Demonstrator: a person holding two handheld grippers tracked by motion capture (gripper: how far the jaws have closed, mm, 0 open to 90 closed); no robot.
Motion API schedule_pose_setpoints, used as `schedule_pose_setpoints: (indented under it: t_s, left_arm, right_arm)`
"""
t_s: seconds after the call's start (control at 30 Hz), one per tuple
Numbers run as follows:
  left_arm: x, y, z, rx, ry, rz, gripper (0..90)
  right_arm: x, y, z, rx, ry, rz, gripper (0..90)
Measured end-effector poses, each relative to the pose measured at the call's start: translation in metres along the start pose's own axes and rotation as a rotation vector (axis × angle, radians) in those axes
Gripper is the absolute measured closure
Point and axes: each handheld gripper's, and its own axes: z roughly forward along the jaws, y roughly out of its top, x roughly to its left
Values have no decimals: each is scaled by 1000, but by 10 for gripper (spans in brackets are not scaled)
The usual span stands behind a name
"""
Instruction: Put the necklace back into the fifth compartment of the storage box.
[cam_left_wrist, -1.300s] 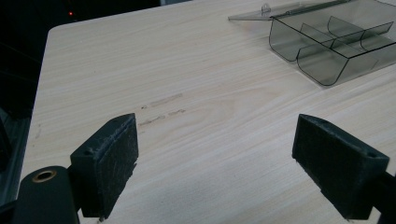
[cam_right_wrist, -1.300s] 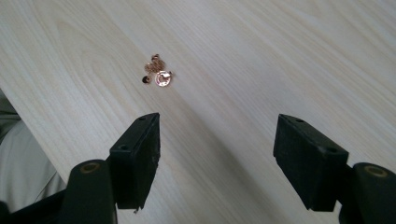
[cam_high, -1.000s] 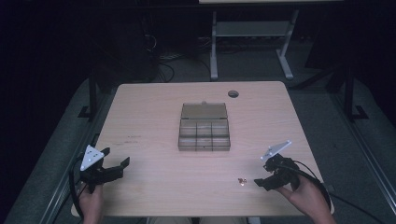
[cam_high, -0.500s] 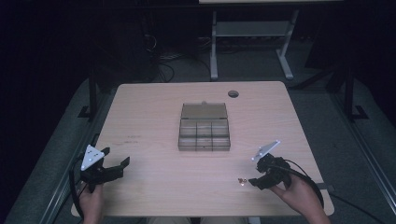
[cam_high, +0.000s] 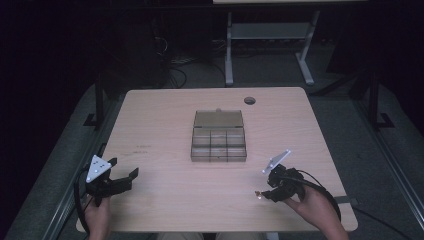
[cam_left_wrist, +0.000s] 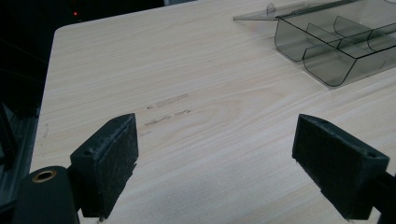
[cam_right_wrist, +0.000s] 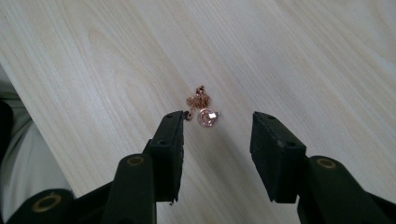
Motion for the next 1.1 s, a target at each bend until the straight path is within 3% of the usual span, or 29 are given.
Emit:
schedule_pose_setpoints:
  t_s: [0.53, 1.1]
  left_arm:
    - [1, 0, -1, -1, 3, -2, 142]
    - [1, 0, -1, -2, 1, -2, 142]
  right_arm:
    - [5, 21, 14, 36, 17, -47, 593]
    - [9, 32, 30, 100, 15, -79, 658]
